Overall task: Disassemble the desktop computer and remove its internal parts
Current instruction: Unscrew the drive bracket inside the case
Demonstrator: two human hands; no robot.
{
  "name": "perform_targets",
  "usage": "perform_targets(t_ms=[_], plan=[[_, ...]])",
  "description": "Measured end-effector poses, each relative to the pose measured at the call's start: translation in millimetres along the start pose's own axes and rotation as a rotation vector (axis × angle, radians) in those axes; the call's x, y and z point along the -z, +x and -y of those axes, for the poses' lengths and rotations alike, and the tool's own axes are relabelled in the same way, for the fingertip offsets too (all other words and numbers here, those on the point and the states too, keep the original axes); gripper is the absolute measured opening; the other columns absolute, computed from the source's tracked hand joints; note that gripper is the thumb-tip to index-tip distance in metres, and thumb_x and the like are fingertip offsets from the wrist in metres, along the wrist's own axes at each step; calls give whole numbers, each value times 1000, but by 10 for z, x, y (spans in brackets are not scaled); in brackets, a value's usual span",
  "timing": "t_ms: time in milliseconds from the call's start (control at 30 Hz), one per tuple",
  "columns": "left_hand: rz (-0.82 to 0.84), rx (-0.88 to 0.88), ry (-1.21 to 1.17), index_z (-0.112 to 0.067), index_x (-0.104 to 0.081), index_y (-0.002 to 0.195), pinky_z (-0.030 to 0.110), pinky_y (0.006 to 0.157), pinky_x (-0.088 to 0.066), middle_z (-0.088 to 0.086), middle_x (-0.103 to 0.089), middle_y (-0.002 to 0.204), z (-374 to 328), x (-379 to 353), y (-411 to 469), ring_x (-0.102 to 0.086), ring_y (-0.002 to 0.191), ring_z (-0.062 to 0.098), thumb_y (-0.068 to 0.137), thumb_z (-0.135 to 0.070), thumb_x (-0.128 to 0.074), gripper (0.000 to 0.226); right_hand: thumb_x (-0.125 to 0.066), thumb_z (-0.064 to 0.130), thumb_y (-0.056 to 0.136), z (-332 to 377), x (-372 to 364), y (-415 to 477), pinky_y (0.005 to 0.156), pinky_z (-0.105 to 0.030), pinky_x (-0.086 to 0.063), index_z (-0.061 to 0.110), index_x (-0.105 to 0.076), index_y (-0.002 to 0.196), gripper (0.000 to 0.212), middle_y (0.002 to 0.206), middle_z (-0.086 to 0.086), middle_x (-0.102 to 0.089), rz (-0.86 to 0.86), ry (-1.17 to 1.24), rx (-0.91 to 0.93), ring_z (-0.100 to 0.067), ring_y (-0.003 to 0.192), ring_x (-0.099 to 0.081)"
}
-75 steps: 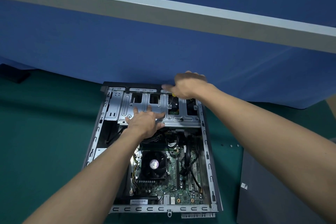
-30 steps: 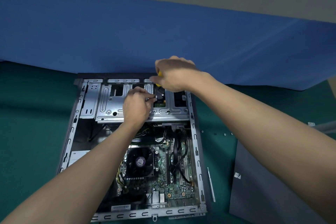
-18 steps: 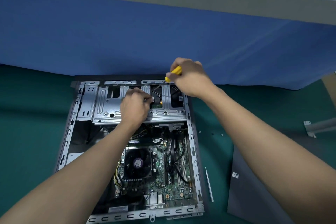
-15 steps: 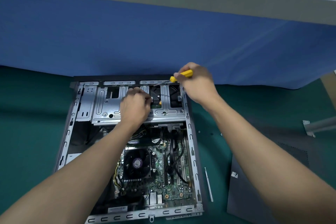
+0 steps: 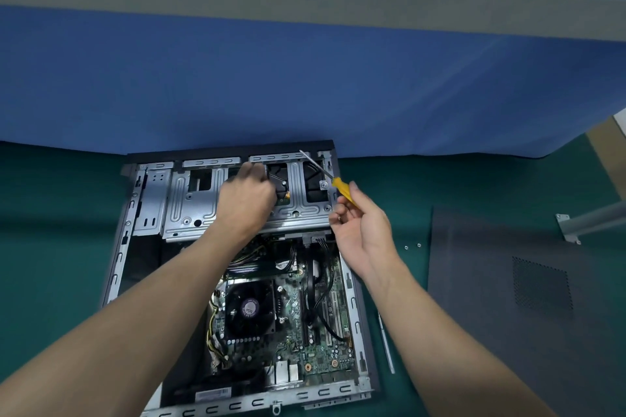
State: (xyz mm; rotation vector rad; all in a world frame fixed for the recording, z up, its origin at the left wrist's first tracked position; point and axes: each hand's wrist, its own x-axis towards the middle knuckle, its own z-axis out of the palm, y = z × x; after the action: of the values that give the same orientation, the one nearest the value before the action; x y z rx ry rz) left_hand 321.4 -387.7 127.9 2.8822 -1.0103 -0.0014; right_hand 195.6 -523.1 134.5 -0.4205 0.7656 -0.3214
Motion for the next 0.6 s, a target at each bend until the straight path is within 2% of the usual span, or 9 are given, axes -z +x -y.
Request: perform_targets(t_ms=[100,167,233,300,433,600], plan=[[-1,-30,65,5,-66,71,36,49,-49,14,-61,85,-31,6,-66,-59,84,31,70,-4,-77,14,-75,17,70,44,58,-10,55,-24,-40,5,-66,84,20,65,-3,-55,-18,124,-47,-10,52,-46],[20,-26,108,1,-68,76,36,51,-52,12,-61,91,-40,-7,-79,-58,91,29,73,-8,-77,13,-77,17,71,70,113,-21,55,-24,-41,6,-69,72,13,64,-3,-54,-48,221,-72,-11,50,-45],[47,-4,133,-2,-69,85,39,55,-54,10,-60,97,-54,-5,-73,-54,99,28,79,-12,-74,12,-76,18,73,86,150,-36,54,-24,-42,7,-70,65,15,63,-3,-53,-59,270,-84,-11,49,-45],[52,-1,153,-2,-69,86,40,54,-54,11,-59,95,-76,12,-81,-53,98,28,78,-10,-74,13,-76,19,75,87,164,-46,54,-24,-42,7,-69,68,15,64,-3,-53,-56,274,-90,-11,50,-45],[29,-3,139,2,-66,74,35,45,-47,15,-61,84,-118,36,-121,-57,85,32,67,1,-79,14,-75,21,77,87,172,-46,53,-25,-42,8,-65,73,17,64,-2,-52,-52,269,-105,-12,50,-45],[32,73,75,-1,-67,80,35,58,-46,10,-60,95,-103,27,-60,-56,91,29,82,-10,-66,8,-76,21,76,76,186,-31,53,-25,-41,8,-63,75,19,64,-2,-51,-39,265,-118,-12,50,-44]])
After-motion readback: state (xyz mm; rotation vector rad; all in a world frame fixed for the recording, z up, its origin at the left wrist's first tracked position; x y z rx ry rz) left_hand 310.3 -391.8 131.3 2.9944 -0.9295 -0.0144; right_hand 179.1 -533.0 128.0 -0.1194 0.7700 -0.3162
